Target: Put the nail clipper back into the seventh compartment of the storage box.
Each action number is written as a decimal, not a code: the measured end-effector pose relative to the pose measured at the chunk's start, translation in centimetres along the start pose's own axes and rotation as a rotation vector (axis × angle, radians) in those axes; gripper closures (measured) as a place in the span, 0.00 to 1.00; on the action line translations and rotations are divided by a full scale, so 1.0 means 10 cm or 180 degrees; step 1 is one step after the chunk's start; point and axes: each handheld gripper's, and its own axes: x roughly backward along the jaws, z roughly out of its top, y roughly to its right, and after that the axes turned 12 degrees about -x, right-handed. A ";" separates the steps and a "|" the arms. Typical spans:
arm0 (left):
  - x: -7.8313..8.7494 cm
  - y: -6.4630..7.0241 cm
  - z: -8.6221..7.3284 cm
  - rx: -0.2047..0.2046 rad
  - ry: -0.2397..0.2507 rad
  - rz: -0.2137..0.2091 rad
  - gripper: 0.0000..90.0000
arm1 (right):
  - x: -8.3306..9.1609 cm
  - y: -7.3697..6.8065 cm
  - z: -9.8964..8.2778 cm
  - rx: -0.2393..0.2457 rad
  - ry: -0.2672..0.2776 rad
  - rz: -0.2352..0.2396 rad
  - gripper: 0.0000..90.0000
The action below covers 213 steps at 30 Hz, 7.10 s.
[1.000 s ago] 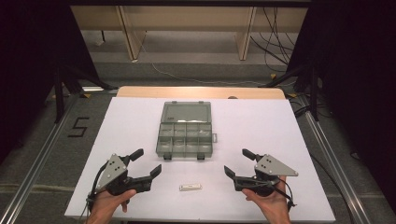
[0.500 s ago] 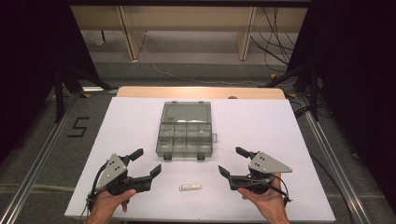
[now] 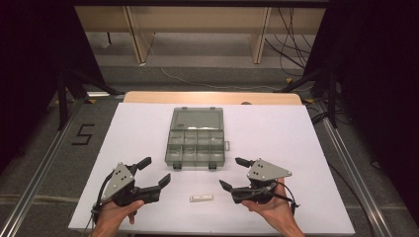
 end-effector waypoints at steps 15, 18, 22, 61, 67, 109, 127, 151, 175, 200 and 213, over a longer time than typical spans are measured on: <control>0.00 0.00 0.00 0.0002 -0.0001 -0.0002 0.17 | -0.38 -0.15 0.08 0.0313 -0.0668 0.0320 0.24; 0.00 0.00 0.00 0.0004 0.0000 -0.0003 0.17 | -0.42 -0.17 0.09 0.0372 -0.0719 0.0340 0.25; 0.00 0.00 0.00 0.0002 -0.0001 -0.0004 0.17 | -0.51 -0.19 0.10 0.0450 -0.0906 0.0411 0.26; 0.01 0.00 0.00 0.0020 0.0017 0.0005 0.17 | -1.18 -0.44 0.16 0.1122 -0.2252 0.0765 0.52; 0.01 -0.01 0.00 0.0023 0.0029 0.0006 0.17 | -1.26 -0.44 0.12 0.1219 -0.2440 0.0781 0.59; 0.01 0.00 0.00 0.0022 0.0022 0.0001 0.17 | -1.29 -0.38 0.17 0.0976 -0.2592 0.0804 0.86; 0.01 -0.01 0.00 0.0023 0.0024 0.0014 0.17 | -1.19 -0.19 0.35 0.0546 -0.2038 0.0963 0.86; 0.03 -0.02 0.00 0.0039 0.0040 0.0058 0.17 | -1.11 0.03 0.66 0.0327 -0.1484 0.0800 0.86; 0.04 -0.01 0.00 0.0072 0.0047 0.0043 0.17 | -1.40 0.12 0.93 0.0181 -0.1229 0.0621 0.86; 0.04 -0.02 0.00 0.0021 0.0069 0.0075 0.17 | -1.60 0.31 0.88 0.0001 -0.1312 0.0266 0.86; 0.04 -0.03 0.00 0.0019 0.0060 0.0078 0.17 | -1.63 0.39 0.74 -0.0169 -0.1367 0.0153 0.86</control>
